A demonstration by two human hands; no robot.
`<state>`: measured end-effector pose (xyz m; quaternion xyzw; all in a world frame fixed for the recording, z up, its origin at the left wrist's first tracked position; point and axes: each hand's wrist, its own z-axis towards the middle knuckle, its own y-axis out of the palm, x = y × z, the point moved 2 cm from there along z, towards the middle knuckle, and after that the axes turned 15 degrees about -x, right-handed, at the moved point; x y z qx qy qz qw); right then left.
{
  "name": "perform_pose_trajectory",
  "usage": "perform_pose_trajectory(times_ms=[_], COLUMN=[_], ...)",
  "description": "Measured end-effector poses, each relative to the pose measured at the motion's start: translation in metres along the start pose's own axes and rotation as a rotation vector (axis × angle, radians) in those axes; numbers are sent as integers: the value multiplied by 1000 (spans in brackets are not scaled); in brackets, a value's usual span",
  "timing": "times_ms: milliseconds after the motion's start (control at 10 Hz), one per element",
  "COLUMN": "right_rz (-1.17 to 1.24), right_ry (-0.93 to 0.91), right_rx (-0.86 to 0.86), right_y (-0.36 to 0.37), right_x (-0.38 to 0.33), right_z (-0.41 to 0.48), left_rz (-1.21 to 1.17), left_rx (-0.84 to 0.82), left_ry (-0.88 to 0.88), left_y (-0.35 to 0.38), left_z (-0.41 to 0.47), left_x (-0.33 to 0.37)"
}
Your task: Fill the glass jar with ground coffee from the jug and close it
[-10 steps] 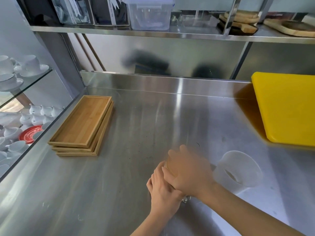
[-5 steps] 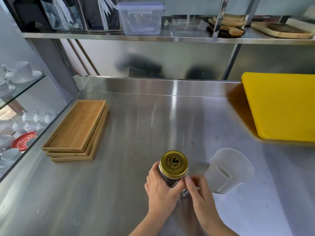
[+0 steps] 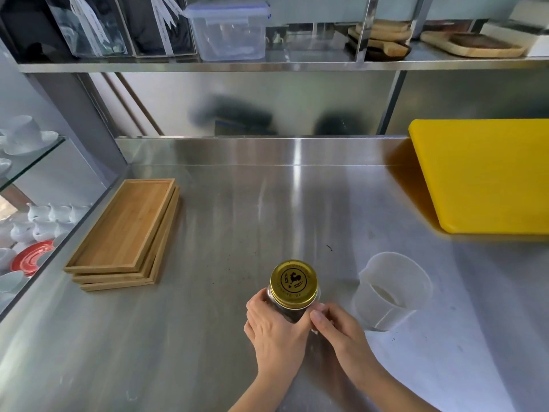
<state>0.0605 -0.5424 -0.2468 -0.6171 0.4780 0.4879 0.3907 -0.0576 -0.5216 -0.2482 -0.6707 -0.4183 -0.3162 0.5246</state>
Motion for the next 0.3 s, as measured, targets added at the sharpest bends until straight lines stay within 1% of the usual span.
perform_pose_trajectory(times_ms=[100,200,300], right_rz=[-58,-156,-290], right_ry=[-23,24,-13], right_rx=[-7,-10,13], right_y=[0,-6,-16], right_x=[-4,-5,-15], right_z=[-1,2,2], left_rz=[-11,-6,-20], left_rx=[-24,-9,30], left_ry=[-3,-19,103], left_y=[-1,-9,-25], left_z=[-1,-8,-16], left_x=[-1,8,15])
